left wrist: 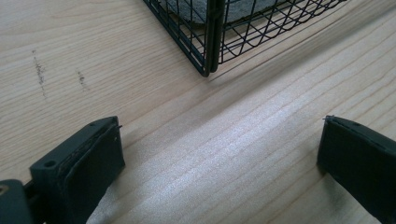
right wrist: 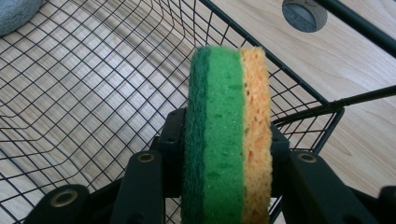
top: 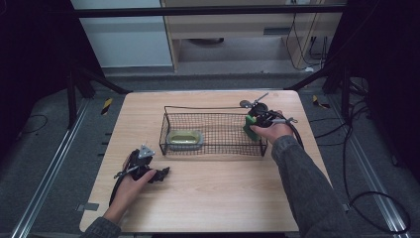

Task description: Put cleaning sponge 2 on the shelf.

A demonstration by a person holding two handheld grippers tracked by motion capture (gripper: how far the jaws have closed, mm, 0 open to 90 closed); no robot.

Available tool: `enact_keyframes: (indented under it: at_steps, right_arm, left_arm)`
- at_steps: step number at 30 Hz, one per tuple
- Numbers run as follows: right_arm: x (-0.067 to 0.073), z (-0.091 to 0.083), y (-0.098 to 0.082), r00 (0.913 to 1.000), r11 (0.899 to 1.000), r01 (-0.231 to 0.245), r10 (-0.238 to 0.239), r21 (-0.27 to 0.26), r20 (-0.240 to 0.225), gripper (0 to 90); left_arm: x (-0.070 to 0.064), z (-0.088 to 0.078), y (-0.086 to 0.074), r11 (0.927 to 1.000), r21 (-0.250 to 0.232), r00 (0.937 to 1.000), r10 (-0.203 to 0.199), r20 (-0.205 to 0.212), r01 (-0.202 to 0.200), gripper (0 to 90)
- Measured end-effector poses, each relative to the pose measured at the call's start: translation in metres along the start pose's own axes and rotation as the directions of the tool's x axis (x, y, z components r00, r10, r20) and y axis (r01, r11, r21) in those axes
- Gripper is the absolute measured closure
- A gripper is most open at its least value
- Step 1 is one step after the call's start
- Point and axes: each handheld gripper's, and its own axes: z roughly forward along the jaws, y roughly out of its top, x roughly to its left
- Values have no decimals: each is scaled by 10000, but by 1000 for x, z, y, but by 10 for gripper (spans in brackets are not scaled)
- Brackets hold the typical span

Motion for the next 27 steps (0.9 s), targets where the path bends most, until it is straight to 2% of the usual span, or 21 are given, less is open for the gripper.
enact_keyframes:
  at_steps: [11,19,27]
  right_arm:
    - [1,-4,2,10000,10000,-62,62,-45,26,584]
    - [5,-16,4,10000,9998,-49,49,-212,16,512]
    - [10,-30,5,9999,9994,100,-102,-324,-73,520]
  left_arm:
    - [0,0,0,10000,2,10000,3,3,-3,0]
    - [0,0,0,10000,-3,10000,-17,2,17,0]
    - [0,0,0,10000,0,10000,-27,8,27,0]
